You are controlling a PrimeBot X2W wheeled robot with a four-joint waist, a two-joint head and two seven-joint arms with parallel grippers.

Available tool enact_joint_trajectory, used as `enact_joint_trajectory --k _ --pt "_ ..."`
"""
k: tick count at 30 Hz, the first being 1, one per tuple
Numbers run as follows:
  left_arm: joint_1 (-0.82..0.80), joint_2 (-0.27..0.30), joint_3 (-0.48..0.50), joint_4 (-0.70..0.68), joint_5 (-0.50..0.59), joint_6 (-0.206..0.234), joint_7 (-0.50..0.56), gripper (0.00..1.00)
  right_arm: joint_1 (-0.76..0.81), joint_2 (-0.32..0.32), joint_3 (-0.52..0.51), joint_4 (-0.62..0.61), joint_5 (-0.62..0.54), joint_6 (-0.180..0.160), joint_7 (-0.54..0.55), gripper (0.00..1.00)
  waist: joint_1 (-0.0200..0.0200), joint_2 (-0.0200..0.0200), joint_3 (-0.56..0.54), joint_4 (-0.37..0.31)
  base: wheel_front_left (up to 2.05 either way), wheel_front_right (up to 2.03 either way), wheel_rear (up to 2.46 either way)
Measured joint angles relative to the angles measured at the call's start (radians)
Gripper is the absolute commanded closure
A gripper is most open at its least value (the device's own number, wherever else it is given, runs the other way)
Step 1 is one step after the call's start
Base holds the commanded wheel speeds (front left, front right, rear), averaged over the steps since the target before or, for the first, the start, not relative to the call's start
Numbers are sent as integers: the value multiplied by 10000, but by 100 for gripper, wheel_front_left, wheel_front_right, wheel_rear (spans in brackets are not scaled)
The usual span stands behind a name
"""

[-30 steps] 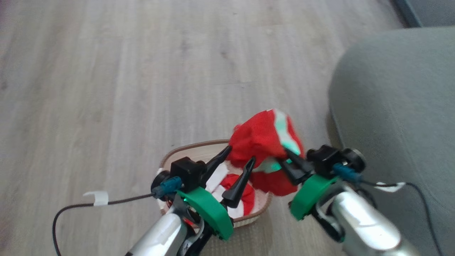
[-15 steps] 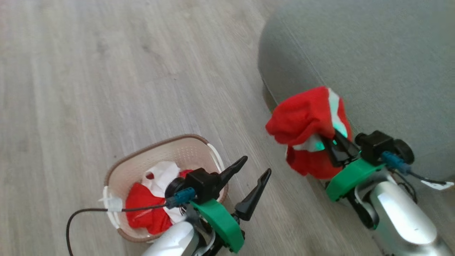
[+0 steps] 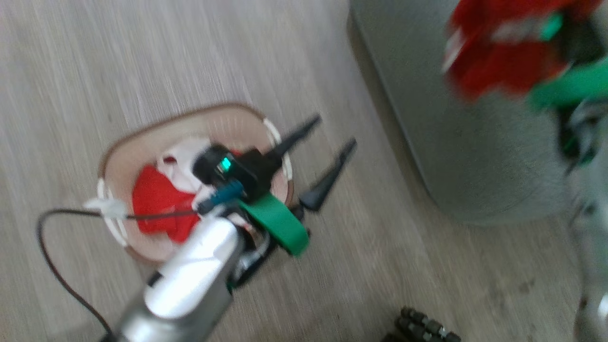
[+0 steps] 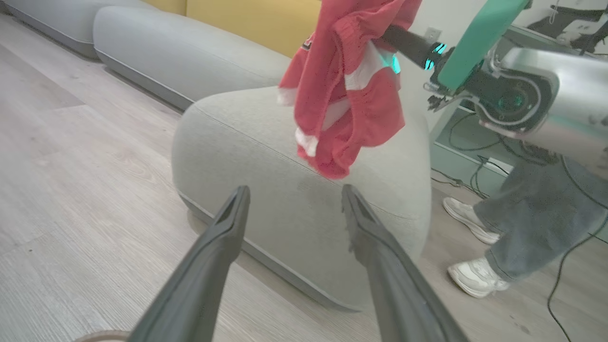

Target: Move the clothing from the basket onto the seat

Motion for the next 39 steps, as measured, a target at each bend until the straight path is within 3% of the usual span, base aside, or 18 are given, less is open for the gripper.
enact_joint_trajectory --k 8,14,19,25,27,28,33,39 --pt "-841 834 644 -1141 376 303 192 0 -4181 -242 -3214 1942 -1129 0 0 100 3 -1 2617 600 0 0 0" --pt "-833 1116 909 -1739 414 512 209 0 -6675 -1360 -5800 3185 -2188 2 2 100 3 -1 4149 1384 0 0 0" --pt "-563 1421 1208 -2240 307 773 171 0 -7416 -2150 -8008 3691 -3662 2 161 100 -1 -1 4987 2069 0 0 0" --pt "-88 1793 1352 -2495 219 867 184 0 -7273 -1714 -10013 4345 -5520 2 353 100 0 -1 5734 2321 0 0 0" --pt "-89 1802 1367 -2571 215 951 188 0 -7255 -1371 -10257 4502 -5912 2 337 58 -1 -1 5824 2263 0 0 0" --pt "-90 1820 1396 -2623 215 959 190 0 -7270 -1210 -10278 4575 -6055 2 309 0 -2 -1 5844 2189 0 0 0" --pt "-83 1902 1528 -2619 161 1093 213 0 -7353 -773 -9823 4924 -6322 2 54 0 -2 -1 5657 1717 0 0 0" --pt "13 1478 1519 -1417 -548 840 -86 0 -5854 -744 -7998 4955 -6232 2 0 0 -3 -1 4501 1524 0 0 0"
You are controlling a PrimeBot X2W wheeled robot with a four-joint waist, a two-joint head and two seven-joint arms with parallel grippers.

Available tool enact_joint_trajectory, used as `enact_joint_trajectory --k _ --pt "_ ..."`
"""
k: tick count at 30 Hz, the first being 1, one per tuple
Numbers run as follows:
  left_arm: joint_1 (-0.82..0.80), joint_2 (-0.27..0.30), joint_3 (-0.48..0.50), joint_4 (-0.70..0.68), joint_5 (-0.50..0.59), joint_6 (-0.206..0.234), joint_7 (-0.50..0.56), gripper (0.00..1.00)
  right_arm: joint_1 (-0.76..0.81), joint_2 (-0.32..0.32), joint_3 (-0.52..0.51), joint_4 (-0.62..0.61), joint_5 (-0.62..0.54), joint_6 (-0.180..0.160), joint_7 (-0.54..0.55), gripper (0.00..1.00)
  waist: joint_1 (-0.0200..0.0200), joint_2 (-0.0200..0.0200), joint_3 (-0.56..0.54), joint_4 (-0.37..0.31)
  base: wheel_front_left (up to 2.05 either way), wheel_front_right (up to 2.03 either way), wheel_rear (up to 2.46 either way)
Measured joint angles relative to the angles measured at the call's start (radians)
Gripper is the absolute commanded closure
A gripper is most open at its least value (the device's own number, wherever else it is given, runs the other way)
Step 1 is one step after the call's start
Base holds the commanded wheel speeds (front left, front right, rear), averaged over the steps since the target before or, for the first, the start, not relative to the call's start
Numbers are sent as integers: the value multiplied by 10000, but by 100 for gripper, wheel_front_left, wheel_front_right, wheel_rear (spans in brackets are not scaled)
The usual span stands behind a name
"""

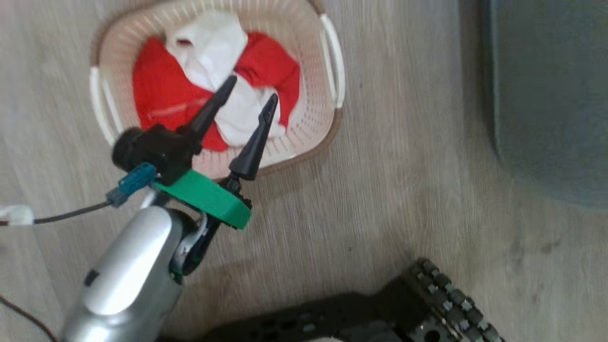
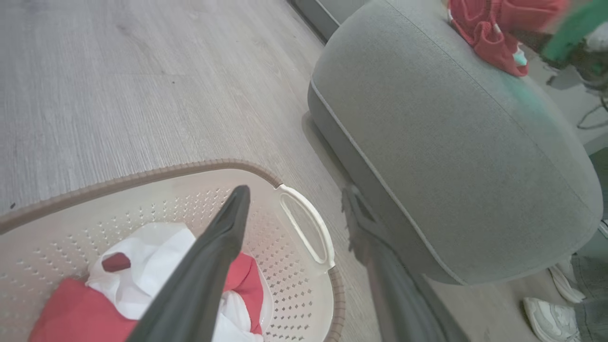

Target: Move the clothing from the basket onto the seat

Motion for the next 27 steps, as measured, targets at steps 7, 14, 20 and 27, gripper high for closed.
enact_joint_trajectory --k 7,14,20,27 --pt "808 -817 320 1992 -633 -165 -443 0 3995 422 2334 -1739 1933 0 0 0 -1 1 -2244 257 0 0 0" --pt "2326 -1336 1312 3057 -568 -174 -460 0 8086 1340 4176 -3885 3710 0 0 0 -2 2 -4678 812 0 0 0" --pt "3088 -1517 2466 3452 69 -265 -462 0 10460 2069 5613 -4930 4008 0 2 0 -3 2 -6255 1568 0 0 0" --pt "3551 -1785 3887 3624 972 -343 -460 0 11459 2334 6623 -5576 3768 0 2 0 -2 2 -7486 2432 0 0 0"
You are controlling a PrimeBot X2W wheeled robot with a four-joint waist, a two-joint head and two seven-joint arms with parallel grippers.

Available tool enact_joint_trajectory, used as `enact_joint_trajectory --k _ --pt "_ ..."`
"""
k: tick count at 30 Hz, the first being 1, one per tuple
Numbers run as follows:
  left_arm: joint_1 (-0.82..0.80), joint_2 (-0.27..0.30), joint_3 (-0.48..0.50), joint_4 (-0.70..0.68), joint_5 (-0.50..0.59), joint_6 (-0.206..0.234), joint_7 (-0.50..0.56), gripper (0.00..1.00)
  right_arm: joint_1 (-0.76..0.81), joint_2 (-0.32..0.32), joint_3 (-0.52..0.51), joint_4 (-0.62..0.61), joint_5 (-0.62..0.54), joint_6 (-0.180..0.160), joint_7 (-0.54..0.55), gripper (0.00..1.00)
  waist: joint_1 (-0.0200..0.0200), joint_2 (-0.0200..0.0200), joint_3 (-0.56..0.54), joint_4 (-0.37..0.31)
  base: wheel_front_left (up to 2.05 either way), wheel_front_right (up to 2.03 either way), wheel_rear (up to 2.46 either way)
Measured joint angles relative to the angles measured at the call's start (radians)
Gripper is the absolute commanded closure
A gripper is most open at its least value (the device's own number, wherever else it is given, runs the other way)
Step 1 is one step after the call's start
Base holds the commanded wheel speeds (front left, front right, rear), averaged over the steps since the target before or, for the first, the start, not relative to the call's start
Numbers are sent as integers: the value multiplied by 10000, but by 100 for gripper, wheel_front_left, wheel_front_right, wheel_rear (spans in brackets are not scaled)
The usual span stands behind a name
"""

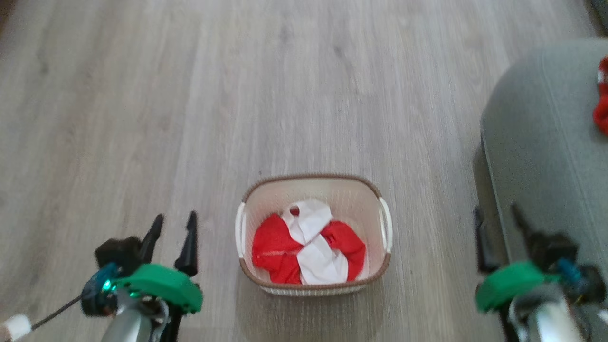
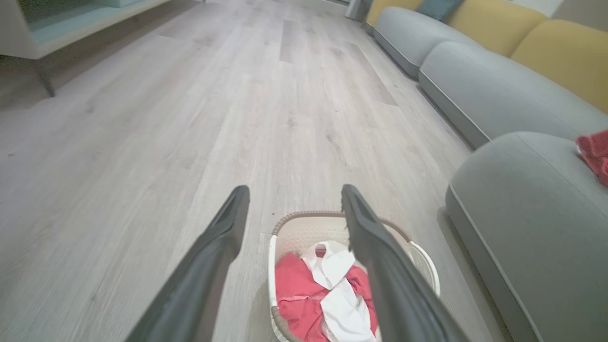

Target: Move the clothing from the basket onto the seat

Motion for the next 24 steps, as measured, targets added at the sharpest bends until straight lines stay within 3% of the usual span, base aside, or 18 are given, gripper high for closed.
enact_joint_trajectory --k 8,15,24 --pt "881 -303 1137 67 683 -272 0 0 934 113 1386 178 694 0 0 0 0 0 -969 292 0 0 0" --pt "901 -456 1279 48 976 -593 0 0 935 111 1411 127 637 0 0 0 1 0 -1055 150 0 0 0" --pt "888 -502 1310 52 1032 -698 0 0 935 111 1406 117 533 0 0 0 1 -1 -1013 48 0 0 0"
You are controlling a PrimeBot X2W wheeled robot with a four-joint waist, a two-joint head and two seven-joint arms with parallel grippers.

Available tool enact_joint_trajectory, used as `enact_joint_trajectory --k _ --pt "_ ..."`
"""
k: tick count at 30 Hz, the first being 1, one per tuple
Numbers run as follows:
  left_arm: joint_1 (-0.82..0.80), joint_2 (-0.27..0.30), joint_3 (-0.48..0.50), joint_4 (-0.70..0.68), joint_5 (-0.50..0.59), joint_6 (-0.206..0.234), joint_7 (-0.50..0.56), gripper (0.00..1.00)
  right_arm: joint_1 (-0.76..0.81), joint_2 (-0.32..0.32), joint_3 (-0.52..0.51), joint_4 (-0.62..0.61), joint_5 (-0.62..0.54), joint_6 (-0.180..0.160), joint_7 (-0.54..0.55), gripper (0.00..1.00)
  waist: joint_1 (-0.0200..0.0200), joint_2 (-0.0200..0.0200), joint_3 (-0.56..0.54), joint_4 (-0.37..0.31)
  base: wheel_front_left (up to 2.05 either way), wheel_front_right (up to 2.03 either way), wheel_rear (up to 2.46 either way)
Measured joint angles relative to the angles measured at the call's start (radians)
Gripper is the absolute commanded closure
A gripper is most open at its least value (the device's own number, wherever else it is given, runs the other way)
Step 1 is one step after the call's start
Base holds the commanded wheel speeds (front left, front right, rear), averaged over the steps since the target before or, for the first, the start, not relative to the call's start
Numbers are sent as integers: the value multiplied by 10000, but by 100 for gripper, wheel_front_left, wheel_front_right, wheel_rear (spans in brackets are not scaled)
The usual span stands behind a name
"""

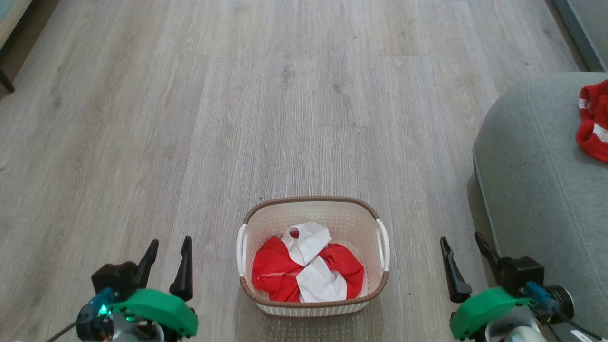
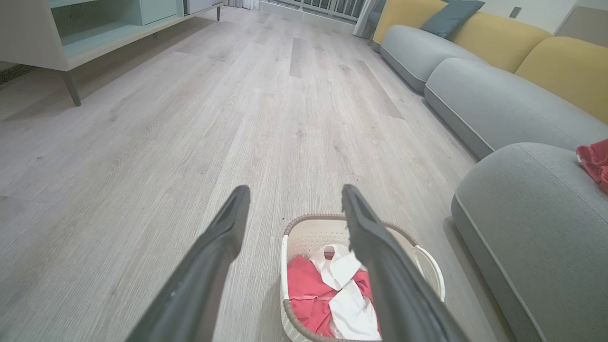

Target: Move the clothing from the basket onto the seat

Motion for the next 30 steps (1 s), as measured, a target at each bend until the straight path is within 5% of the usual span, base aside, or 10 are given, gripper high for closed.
enact_joint_trajectory --k 30 --pt "-5 -10 -247 12 -174 0 0 0 -1 0 -155 -98 -159 0 0 0 1 0 61 -143 0 0 0"
